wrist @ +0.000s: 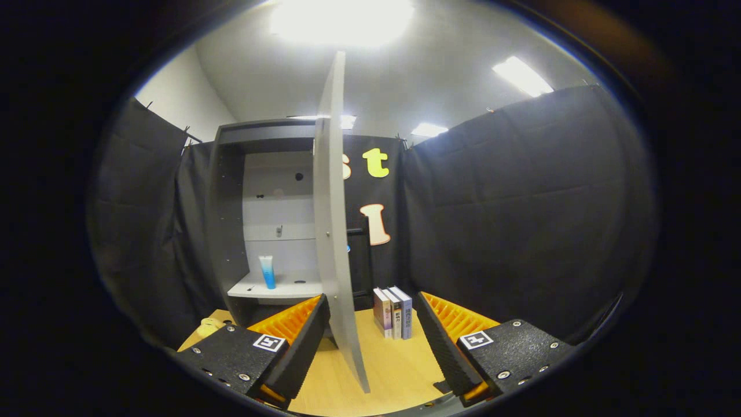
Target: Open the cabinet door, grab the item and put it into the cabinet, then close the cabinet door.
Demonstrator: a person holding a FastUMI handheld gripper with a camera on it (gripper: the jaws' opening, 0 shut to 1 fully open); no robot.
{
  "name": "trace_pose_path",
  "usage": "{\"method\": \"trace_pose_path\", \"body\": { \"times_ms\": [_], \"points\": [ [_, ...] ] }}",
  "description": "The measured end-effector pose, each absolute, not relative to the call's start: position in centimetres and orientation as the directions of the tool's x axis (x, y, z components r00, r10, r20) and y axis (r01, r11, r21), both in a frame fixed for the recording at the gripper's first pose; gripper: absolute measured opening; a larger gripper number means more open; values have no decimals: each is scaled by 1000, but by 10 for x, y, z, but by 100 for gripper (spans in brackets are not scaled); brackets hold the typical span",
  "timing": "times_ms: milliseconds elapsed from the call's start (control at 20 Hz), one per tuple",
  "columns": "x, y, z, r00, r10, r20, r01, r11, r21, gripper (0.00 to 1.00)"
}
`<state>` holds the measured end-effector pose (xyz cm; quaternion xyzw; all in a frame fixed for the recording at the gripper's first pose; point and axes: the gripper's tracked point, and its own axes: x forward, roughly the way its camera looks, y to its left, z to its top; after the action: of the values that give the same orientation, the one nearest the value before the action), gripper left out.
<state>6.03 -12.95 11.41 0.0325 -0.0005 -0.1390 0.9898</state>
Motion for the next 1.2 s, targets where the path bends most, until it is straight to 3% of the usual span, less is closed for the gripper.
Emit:
{"method": "trace_pose_path", "body": {
  "times_ms": [400,800,1200],
  "points": [
    [106,-207,117,902,-432,-16,432,897,93,93],
    [152,-218,114,894,-446,-43,447,892,62,93],
    [147,-209,113,871,-490,-43,491,871,25,91]
  ]
}}
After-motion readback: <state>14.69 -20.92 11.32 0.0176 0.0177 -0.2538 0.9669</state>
